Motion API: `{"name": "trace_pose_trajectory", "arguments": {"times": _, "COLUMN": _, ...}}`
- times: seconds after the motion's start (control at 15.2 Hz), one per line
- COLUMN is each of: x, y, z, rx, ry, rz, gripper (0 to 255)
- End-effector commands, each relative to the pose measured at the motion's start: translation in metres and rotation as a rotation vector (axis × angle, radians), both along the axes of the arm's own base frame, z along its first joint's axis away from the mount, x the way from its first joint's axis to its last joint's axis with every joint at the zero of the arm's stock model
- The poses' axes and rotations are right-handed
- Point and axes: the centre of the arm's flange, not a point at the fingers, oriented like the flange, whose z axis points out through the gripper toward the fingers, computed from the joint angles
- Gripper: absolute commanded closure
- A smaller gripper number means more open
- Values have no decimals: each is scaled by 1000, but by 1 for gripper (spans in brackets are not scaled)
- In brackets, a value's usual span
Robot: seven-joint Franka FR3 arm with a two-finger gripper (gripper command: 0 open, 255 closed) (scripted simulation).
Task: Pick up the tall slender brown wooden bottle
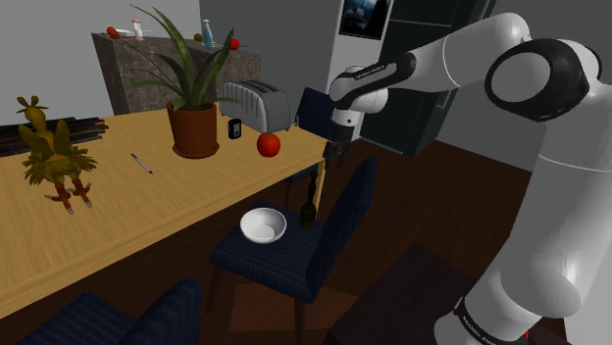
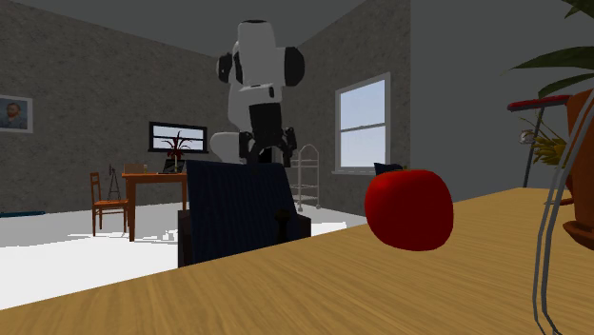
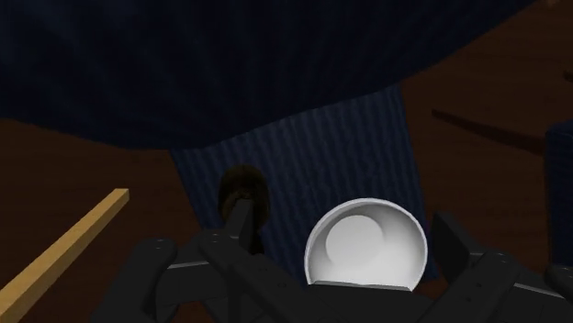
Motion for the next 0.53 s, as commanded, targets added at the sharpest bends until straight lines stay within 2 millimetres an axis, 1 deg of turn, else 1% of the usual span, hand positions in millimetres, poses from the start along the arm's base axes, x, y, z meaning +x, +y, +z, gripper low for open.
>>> {"name": "trace_pose_trajectory", "arguments": {"times": 0.0, "x": 22, "y": -7, "z": -15, "rx": 8, "ry": -4, "rz": 16, "gripper": 0}}
{"name": "trace_pose_trajectory", "arguments": {"times": 0.46, "x": 99, "y": -22, "z": -65, "rx": 33, "ry": -18, "rz": 71, "gripper": 0}}
